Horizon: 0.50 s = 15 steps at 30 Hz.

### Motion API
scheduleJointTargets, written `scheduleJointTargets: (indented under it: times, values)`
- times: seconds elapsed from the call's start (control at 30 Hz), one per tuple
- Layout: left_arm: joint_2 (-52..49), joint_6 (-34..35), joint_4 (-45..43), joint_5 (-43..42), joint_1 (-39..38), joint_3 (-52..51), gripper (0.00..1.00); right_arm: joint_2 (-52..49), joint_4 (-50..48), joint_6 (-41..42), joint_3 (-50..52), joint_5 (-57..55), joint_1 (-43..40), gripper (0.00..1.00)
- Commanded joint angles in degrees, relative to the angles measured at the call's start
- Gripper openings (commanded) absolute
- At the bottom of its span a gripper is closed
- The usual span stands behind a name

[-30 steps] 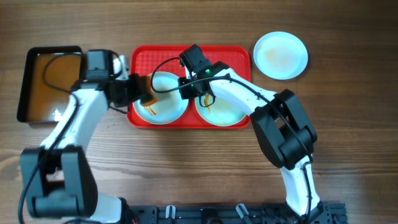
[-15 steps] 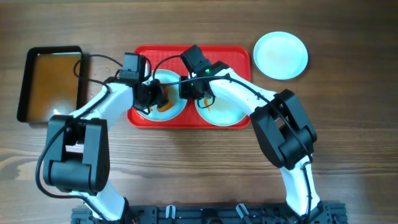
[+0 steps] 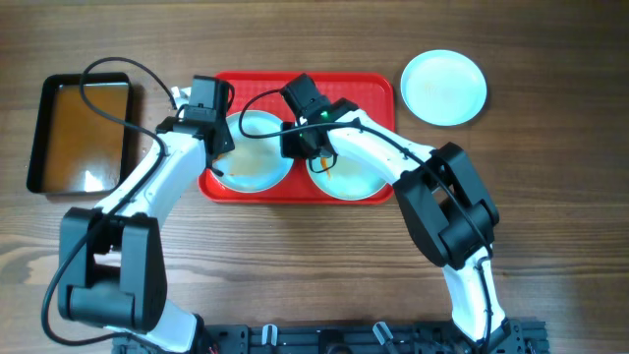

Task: Clean dirty plates on tray and stack at the side
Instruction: 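Hold the plate with the right gripper and scrub it with the sponge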

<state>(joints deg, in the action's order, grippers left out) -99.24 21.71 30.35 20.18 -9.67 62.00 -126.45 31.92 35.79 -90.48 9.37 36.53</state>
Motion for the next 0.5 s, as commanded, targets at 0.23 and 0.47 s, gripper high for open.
scheduleJointTargets:
  times: [0.23, 0.47]
  values:
    - [-9.3, 3.2, -8.1, -31.1, 0.0, 0.9, 0.04, -1.2, 0.1, 0.3, -0.2, -3.0, -0.5, 0.04]
    - [-9.2, 2.3, 3.7, 2.5, 0.2, 1.0, 0.04, -1.2, 0.5, 0.2, -0.2, -3.0, -0.5, 0.04]
